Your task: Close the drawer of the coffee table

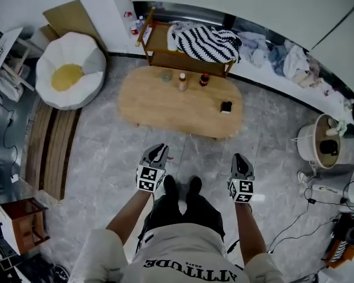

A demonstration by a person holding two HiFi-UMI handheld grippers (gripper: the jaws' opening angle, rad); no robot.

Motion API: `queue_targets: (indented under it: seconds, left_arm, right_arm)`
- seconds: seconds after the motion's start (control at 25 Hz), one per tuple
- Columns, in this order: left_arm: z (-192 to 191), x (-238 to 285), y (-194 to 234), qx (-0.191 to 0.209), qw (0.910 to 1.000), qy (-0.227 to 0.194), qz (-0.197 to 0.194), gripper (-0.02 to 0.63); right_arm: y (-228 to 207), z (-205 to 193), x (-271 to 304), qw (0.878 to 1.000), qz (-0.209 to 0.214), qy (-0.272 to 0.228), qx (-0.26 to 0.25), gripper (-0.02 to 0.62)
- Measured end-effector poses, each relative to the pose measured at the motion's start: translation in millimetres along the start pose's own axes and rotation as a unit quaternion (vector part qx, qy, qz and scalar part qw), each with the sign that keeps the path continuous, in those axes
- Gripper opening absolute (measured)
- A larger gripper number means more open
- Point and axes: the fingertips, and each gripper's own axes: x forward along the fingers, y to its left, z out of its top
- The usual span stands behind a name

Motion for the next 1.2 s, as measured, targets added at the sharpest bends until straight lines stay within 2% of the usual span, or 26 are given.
queue_targets:
  seconds: [0.12,0.32,0.56,0.84,1.2]
  left_arm:
    - [23.0,-18.3,-3.3,0.022,0.9997,-0.008,-0.004,0.055]
    - [56.9,-43.8,-0.2,0.017,0.9994,-0.031,0.006,0.032]
    - [92.8,-69.5,2.5,0.033,0.9976,-0.059,0.016,0.021]
    - [113.0,-91.3,4.0,0.033,0.9966,-0.075,0.005,0.021]
    - [118.3,-97.5,16.5,0.031,0.9958,-0.083,0.023,0.021]
  right_arm:
    - [0.9,24.3,-16.3,1.000,0.008,-0.013,-0.003,0.026]
    - [3.7,48.4,-40.2,0.999,0.024,-0.027,-0.016,0.021]
    - [-1.6,71.6,-66.9,0.998,0.029,-0.047,-0.007,0.020]
    - [-15.5,89.8,-83.7,0.998,0.017,-0.064,-0.005,0.020]
    - [-26.2,103.0,-88.8,0.997,0.013,-0.072,-0.018,0.020]
